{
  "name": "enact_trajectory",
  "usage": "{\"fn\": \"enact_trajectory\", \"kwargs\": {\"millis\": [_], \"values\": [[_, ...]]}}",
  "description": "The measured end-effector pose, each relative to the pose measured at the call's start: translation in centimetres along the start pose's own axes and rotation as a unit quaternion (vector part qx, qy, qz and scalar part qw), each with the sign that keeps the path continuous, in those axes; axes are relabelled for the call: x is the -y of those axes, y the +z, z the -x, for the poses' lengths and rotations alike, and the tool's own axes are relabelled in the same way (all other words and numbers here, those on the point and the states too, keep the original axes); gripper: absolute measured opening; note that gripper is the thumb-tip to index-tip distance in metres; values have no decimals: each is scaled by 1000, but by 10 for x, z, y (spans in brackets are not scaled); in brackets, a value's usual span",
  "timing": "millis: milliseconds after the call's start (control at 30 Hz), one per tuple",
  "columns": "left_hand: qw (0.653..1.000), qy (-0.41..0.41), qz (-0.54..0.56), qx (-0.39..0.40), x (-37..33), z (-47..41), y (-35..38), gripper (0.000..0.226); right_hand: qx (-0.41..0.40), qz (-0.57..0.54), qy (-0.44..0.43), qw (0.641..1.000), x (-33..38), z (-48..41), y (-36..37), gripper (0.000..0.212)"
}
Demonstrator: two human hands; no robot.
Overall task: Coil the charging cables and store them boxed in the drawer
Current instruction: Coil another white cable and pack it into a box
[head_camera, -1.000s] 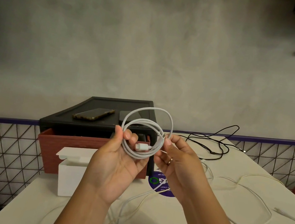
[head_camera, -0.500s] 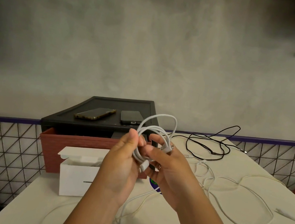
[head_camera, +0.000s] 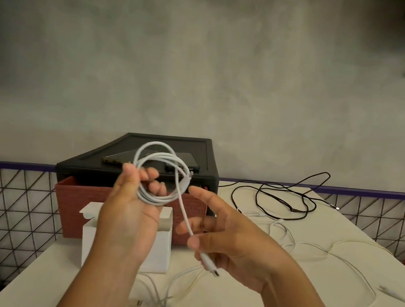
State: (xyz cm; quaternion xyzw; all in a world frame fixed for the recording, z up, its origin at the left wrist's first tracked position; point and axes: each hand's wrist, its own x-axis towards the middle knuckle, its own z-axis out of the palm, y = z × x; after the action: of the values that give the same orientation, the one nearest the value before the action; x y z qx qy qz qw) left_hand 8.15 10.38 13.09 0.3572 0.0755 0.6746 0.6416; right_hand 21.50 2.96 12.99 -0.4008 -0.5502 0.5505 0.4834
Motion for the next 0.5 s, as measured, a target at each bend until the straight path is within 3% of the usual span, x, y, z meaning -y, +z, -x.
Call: {"fn": "enact_trajectory", "kwargs": {"millis": [100,167,333,400,500], "values": [[999,-2,33,-22,-6,-5,-4,34,-14,82,-37,996,6,6,-7,59],[998,-15,53,-22,-7,-4,-2,34,-74,214,-61,972,8,9,-9,48],[993,-67,100,-7,3,8,8,36,-224,500,-73,833,12,7,-22,46],[992,-79,99,-3,6,12,13,37,-263,526,-80,805,17,11,-29,46],[995,-70,76,-6,3,14,18,44,-295,505,-83,807,23,18,-29,48]]}}
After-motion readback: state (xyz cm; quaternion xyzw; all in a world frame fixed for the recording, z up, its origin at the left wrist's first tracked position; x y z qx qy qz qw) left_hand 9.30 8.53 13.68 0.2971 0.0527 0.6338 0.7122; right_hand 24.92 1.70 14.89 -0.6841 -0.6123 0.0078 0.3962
